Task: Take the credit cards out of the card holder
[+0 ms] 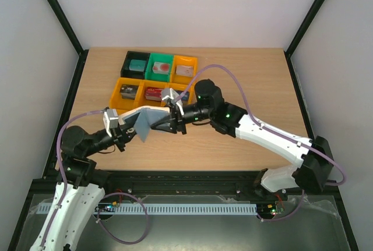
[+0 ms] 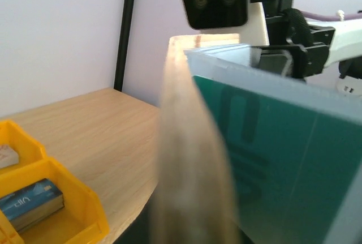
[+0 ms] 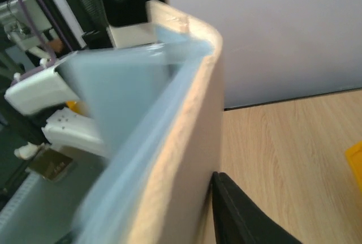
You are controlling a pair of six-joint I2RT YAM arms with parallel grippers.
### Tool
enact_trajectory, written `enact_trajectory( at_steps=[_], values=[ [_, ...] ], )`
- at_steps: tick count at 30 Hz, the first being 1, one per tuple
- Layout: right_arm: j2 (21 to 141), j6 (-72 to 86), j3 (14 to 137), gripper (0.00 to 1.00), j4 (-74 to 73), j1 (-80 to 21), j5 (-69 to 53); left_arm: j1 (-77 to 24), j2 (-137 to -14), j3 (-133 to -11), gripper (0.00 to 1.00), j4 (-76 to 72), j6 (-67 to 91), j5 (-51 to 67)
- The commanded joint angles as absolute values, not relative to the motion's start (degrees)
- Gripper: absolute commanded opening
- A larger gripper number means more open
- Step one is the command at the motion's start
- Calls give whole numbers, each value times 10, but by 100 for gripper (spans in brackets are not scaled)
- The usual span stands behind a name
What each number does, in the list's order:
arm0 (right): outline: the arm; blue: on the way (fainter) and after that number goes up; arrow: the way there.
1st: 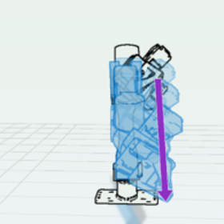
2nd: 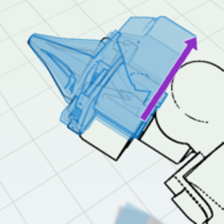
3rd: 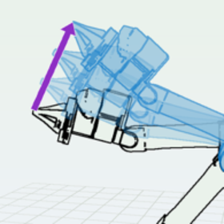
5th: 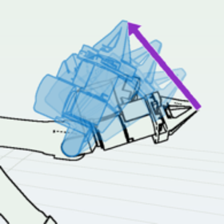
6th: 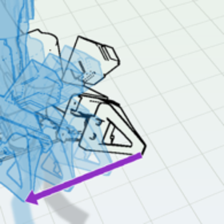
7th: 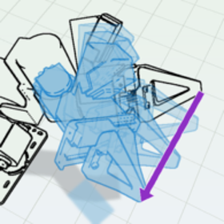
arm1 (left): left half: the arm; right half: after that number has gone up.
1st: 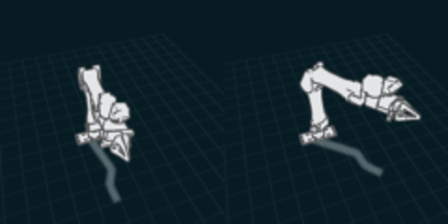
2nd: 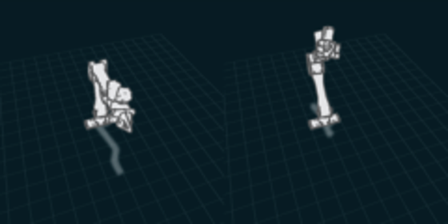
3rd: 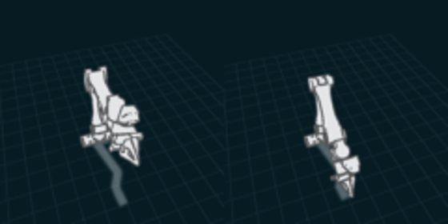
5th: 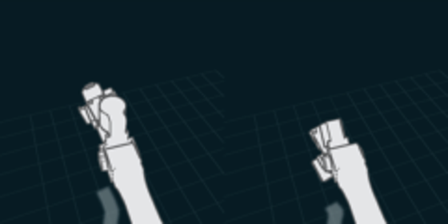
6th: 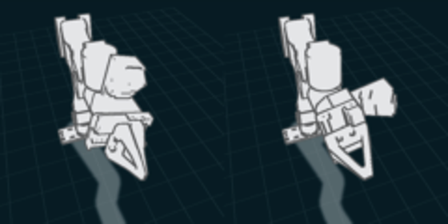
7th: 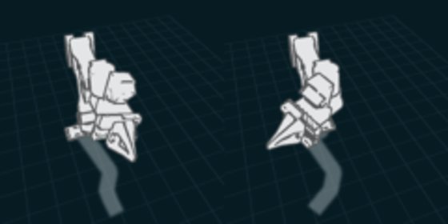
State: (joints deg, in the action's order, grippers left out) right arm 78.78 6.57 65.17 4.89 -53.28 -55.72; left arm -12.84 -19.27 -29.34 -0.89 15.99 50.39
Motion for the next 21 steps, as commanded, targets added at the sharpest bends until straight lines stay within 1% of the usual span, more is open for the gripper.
enact_trajectory(
  at_steps=[1, 2, 4, 5, 6, 7, 8, 9, 10, 12, 14, 17, 21],
  values=[
    [740, 33, 627, 39, 30, -520, -563, -123, -197, -301, 2, -5, 199, 472],
    [728, 32, 614, 50, 29, -512, -552, -121, -197, -302, 2, -6, 202, 472],
    [708, 27, 600, 65, 23, -503, -516, -119, -196, -302, 2, -5, 202, 471],
    [700, 23, 596, 71, 19, -503, -498, -118, -195, -303, 2, -3, 199, 467],
    [694, 25, 593, 74, 18, -503, -458, -118, -194, -304, 2, 1, 193, 462],
    [692, 43, 593, 74, 24, -504, -416, -117, -194, -304, 2, 5, 188, 456],
    [691, 58, 597, 72, 28, -509, -372, -117, -195, -304, 2, 8, 185, 449],
    [690, 61, 602, 70, 29, -522, -323, -117, -195, -304, 2, 10, 183, 439],
    [687, 55, 604, 71, 32, -543, -274, -117, -195, -304, 2, 12, 181, 430],
    [679, 46, 595, 78, 61, -590, -183, -117, -196, -306, 2, 18, 175, 409],
    [678, 62, 584, 80, 97, -620, -108, -116, -196, -309, 2, 26, 168, 393],
    [695, 83, 592, 80, 117, -651, -29, -116, -196, -310, 2, 34, 162, 375],
    [735, 73, 635, 90, 113, -714, 55, -116, -196, -310, 2, 42, 160, 344]
  ],
)
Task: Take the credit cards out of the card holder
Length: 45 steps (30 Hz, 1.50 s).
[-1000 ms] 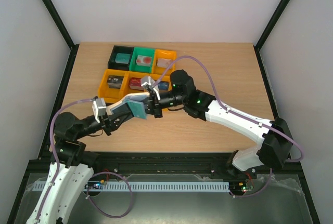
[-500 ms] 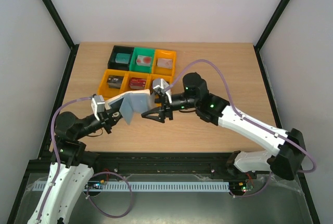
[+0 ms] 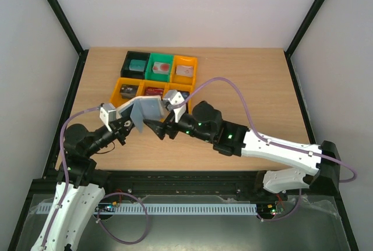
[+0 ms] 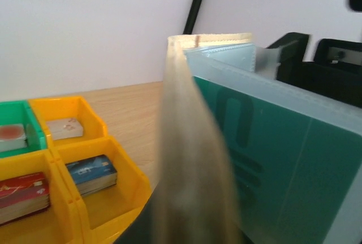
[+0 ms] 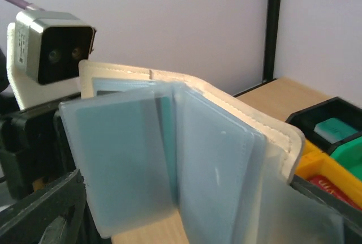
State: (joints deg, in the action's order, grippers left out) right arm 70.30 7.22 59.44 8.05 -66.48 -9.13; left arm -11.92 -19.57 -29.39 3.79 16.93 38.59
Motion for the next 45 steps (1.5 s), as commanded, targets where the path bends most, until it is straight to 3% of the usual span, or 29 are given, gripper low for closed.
enact_trajectory(
  at_steps=[1, 2, 15, 22, 25, 30, 39, 45],
  values=[
    [751, 63, 644, 94, 112, -732, 88, -116, -196, -310, 2, 42, 160, 338],
    [759, 56, 651, 99, 111, -745, 104, -115, -196, -310, 2, 42, 161, 335],
    [809, 62, 683, 99, 94, -746, 207, -114, -189, -307, 2, 31, 161, 375],
    [745, 72, 628, 62, 91, -671, -10, -114, -180, -300, 2, 11, 173, 426],
    [717, 65, 605, 55, 98, -644, -95, -114, -180, -298, 2, -4, 180, 445],
    [711, 23, 611, 62, 61, -610, -278, -114, -180, -299, 2, -32, 180, 518],
    [661, -61, 614, 72, -22, -571, -369, -115, -178, -314, 2, -40, 149, 605],
    [660, -86, 621, 81, -54, -570, -363, -115, -180, -320, 2, -38, 125, 619]
  ],
)
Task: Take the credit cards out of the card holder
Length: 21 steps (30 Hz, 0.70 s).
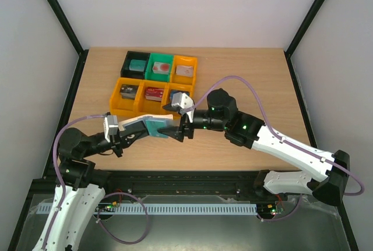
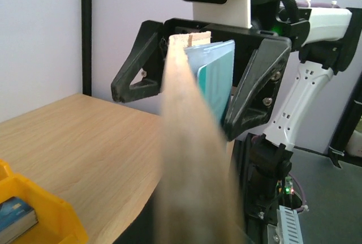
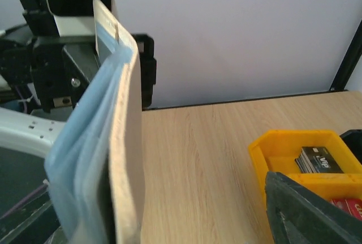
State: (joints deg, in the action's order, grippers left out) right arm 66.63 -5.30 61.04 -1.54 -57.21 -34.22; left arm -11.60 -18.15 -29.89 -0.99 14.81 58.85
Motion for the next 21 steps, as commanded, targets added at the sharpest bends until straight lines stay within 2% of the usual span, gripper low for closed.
enact_trajectory(
  at_steps=[1, 3, 6, 9, 10, 11, 12, 16, 21],
  values=[
    [660, -86, 621, 81, -54, -570, -366, -115, -180, -321, 2, -38, 123, 620],
    [665, -81, 623, 75, -48, -569, -387, -115, -182, -321, 2, -39, 123, 621],
    [682, -69, 637, 57, -49, -569, -430, -116, -182, -318, 2, -39, 122, 619],
    [694, -61, 644, 32, -49, -569, -457, -118, -182, -314, 2, -36, 123, 617],
    [696, -60, 645, 17, -49, -569, -463, -119, -182, -313, 2, -38, 126, 615],
    [696, -58, 646, 5, -48, -569, -465, -118, -182, -312, 2, -38, 131, 610],
    [695, -57, 644, 2, -46, -569, -466, -119, -182, -312, 2, -38, 137, 605],
    [686, -48, 633, 2, -41, -568, -451, -119, -180, -299, 4, -34, 181, 546],
    [687, 45, 622, 2, -33, -557, -402, -110, -171, -258, 51, -33, 265, 432]
  ],
)
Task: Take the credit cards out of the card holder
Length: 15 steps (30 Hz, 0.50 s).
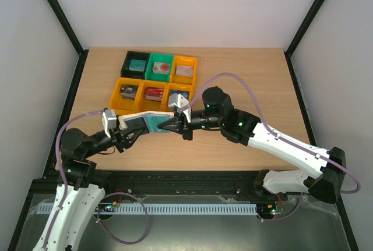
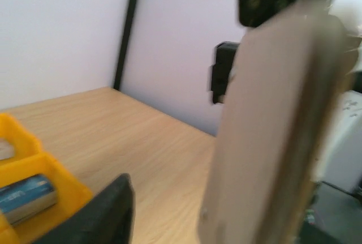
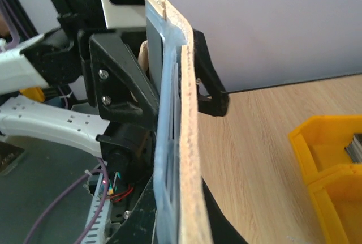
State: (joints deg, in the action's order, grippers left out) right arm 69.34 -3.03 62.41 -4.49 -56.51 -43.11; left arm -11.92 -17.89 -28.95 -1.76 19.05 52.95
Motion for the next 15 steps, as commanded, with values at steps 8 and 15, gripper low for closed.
enact_trajectory(
  at_steps=[8, 15],
  values=[
    [693, 180, 620, 2, -116, -550, -229, -87, -133, -190, 84, -88, 318, 409],
    [697, 244, 611, 2, -157, -503, -195, -46, -135, -202, 89, -118, 344, 395]
  ],
)
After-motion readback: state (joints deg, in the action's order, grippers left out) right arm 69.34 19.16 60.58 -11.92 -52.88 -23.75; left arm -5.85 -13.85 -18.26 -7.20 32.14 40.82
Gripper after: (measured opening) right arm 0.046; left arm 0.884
